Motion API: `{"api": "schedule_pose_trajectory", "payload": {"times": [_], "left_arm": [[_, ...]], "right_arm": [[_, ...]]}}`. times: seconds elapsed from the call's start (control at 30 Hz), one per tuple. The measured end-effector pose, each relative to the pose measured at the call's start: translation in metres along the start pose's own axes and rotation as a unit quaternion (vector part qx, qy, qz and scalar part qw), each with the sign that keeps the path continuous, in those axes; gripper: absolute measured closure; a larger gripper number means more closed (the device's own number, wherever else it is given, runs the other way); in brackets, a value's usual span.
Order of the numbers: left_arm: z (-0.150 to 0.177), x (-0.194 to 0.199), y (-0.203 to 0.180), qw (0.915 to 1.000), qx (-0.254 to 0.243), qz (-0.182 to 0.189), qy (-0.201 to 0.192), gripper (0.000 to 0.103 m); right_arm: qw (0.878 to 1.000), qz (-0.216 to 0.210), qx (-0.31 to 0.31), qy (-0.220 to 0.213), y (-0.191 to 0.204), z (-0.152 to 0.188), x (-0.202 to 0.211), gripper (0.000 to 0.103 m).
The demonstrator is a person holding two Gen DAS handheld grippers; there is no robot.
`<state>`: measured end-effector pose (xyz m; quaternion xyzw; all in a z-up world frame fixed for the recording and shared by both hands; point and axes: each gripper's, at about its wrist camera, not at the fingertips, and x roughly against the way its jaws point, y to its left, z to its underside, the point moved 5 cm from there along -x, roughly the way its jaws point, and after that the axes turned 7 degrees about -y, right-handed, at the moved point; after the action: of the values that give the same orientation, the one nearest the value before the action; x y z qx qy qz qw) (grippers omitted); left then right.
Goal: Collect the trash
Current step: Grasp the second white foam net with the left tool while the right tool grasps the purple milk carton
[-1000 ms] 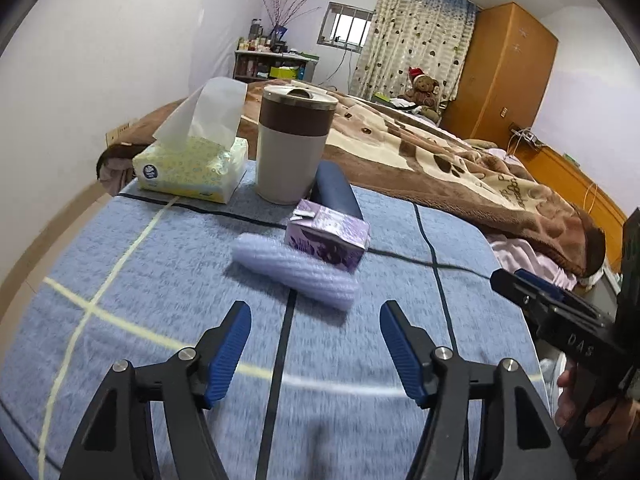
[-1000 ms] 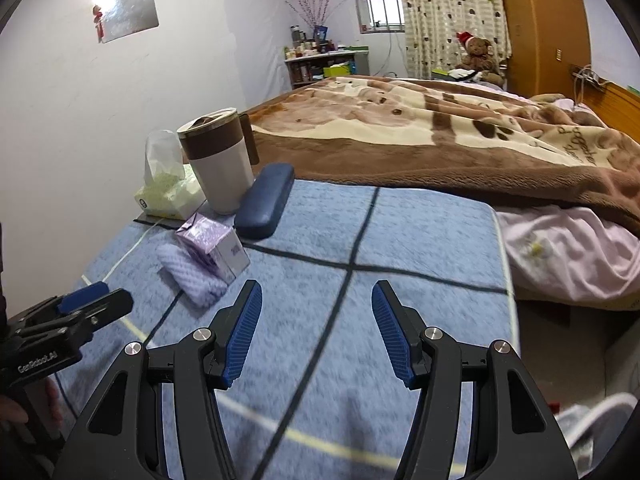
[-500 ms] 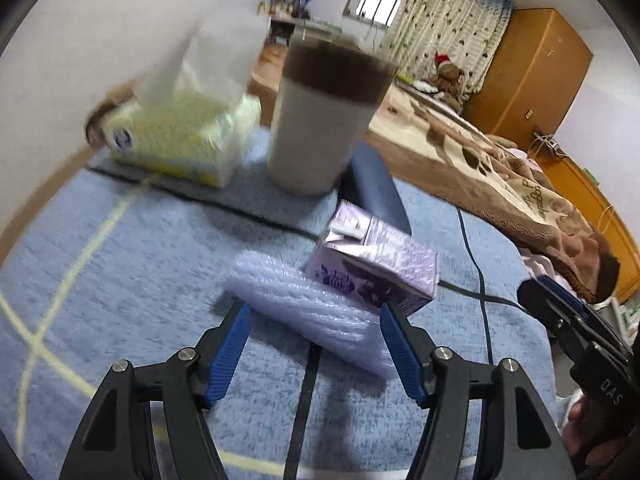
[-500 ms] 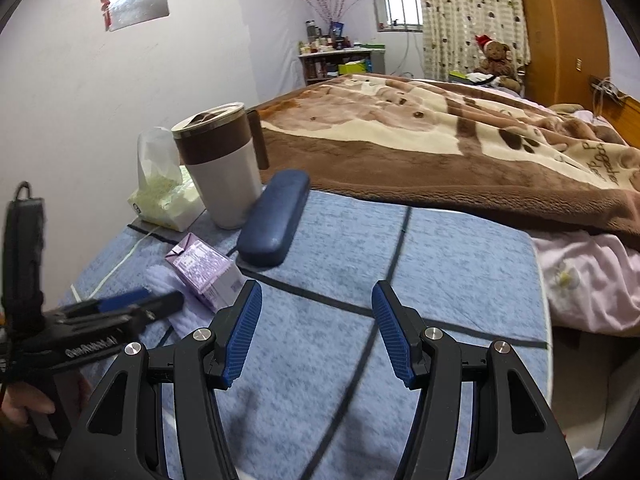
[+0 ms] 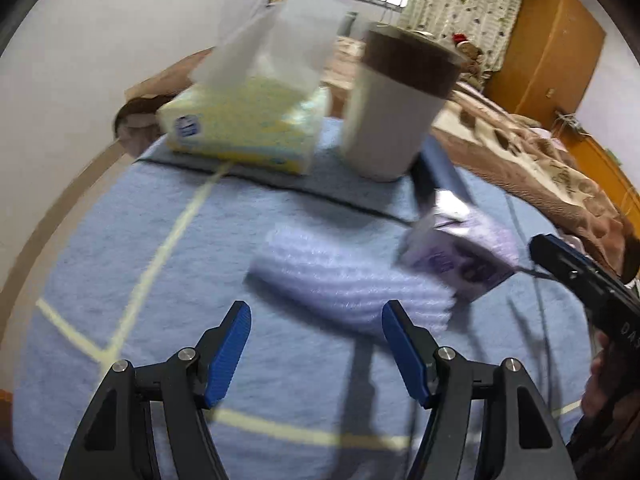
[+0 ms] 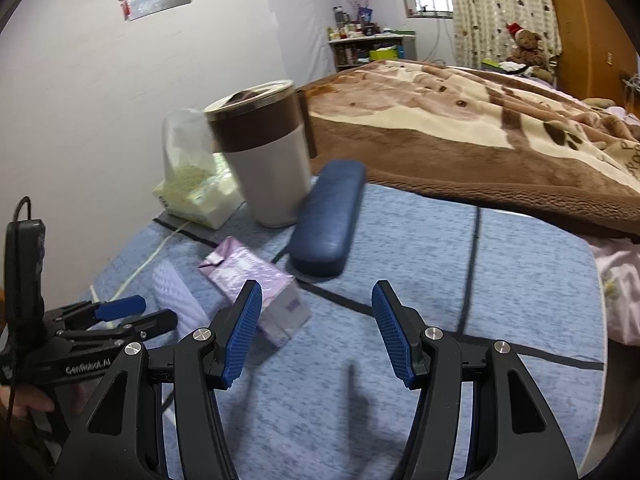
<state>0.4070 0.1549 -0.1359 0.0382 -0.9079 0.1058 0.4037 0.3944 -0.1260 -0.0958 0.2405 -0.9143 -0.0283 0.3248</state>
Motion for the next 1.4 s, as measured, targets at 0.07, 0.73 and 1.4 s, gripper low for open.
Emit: {"api": "schedule_pose_trajectory", "payload": {"times": [0.07,0.73,1.4], "left_arm": [[0.002,0.004,0.018,0.9997,0.003,-0.024,-0.003,0.037],[-0.021,0.011,0.027,0.9956,0.077,0.042,-0.034,0.036],[-0.036,-0.035,-0.025,0.9904,0.124,0.061,-0.002,0.036]], "right_arm": [[1.0,-0.007,0.008,-0.001,0.006,0.0,0.0,0.044],[0.997,-0.055,0.045,0.012,0.021,0.0,-0.025,0.047],[0.997,0.024,0.078,-0.014,-0.005,0.007,0.023,0.06]]}}
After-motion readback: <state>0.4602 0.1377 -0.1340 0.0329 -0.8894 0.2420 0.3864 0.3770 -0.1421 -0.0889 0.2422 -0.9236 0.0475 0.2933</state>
